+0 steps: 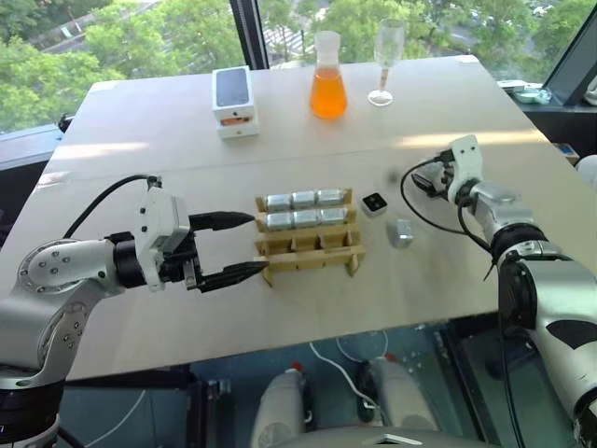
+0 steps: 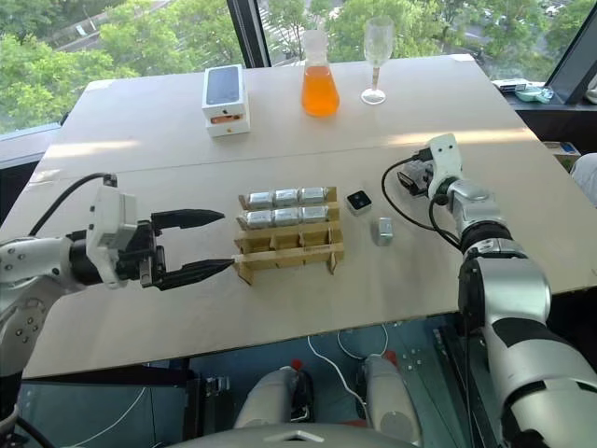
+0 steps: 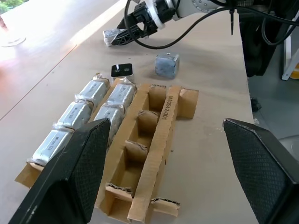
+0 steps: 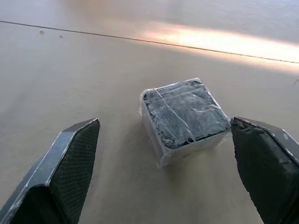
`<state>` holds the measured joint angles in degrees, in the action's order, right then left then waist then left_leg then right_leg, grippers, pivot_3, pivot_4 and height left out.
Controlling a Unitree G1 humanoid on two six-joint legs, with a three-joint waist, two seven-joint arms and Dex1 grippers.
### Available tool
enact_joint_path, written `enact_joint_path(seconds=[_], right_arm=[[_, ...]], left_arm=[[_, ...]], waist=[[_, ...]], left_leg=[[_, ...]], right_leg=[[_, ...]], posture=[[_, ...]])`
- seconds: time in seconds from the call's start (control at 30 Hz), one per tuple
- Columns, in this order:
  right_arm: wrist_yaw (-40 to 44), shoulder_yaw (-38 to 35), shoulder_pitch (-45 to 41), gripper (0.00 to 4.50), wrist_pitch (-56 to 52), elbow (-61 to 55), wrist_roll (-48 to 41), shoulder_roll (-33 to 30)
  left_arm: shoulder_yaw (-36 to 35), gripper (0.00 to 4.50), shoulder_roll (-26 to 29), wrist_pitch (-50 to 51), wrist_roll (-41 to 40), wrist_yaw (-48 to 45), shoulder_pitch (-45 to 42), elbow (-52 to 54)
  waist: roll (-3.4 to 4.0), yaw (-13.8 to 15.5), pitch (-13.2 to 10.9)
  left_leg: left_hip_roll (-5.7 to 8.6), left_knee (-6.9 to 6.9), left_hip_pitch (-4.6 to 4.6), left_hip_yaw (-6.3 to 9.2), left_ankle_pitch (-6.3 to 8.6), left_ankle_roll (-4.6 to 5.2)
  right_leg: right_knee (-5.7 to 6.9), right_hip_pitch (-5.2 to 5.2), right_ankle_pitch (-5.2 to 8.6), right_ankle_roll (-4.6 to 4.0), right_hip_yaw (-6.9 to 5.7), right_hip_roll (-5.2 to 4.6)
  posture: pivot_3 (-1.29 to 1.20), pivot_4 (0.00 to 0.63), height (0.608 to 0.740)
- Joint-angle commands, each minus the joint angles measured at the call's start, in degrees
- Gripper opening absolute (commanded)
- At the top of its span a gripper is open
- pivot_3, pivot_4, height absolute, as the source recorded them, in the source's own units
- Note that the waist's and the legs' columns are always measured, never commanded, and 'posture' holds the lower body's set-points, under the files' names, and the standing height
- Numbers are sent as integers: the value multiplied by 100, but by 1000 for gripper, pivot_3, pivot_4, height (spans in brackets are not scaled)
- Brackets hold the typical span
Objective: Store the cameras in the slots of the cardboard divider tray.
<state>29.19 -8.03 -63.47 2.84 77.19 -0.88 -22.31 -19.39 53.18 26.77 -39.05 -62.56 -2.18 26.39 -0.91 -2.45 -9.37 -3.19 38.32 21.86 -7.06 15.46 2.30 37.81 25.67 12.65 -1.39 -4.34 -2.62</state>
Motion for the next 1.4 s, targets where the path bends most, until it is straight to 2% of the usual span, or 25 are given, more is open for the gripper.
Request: enact_joint_path(seconds=[0.03,0.3,0.43,0.77,1.33,1.37,1.4], right_arm=[[-121,-100,-206,4424,83,-48,30,-14],[-172,-104,-242,4424,34,-16,129,23],[-62,-102,-249,3492,7,-15,167,33],[429,-39,-224,3492,-38,-28,300,9],[54,-299,-277,3492,-85,-15,212,159],[37,-309,-278,2984,-79,-14,207,166],[25,-315,-279,2791,-75,-13,205,173]], left_arm=[[-268,3978,60,13,-77,71,84,219],[-382,3978,75,25,-97,104,209,280],[-440,3978,85,22,-105,101,265,299],[-390,3978,81,-29,-57,94,232,240],[-327,3978,98,-51,24,33,100,164],[-332,3978,94,-52,29,37,104,166],[-335,3978,90,-50,32,41,104,166]], waist=[[0,5,0],[0,4,0],[0,2,0],[1,2,0],[1,0,-1],[1,1,-1],[1,2,-1]], left_leg=[[0,0,0,1,0,0],[1,0,1,0,0,0],[0,0,0,1,0,0],[0,0,0,0,0,0],[0,0,0,-1,0,0],[0,0,0,-1,0,0],[0,0,0,0,0,0]], right_leg=[[1,0,0,0,-1,0],[0,0,0,0,0,-1],[1,0,0,0,-1,-1],[0,0,0,0,0,0],[0,0,0,0,1,0],[0,0,0,0,0,0],[0,0,0,0,0,0]], posture=[[0,150,740],[0,150,740],[0,150,740],[0,150,740],[0,150,740],[0,150,740],[0,150,740]])
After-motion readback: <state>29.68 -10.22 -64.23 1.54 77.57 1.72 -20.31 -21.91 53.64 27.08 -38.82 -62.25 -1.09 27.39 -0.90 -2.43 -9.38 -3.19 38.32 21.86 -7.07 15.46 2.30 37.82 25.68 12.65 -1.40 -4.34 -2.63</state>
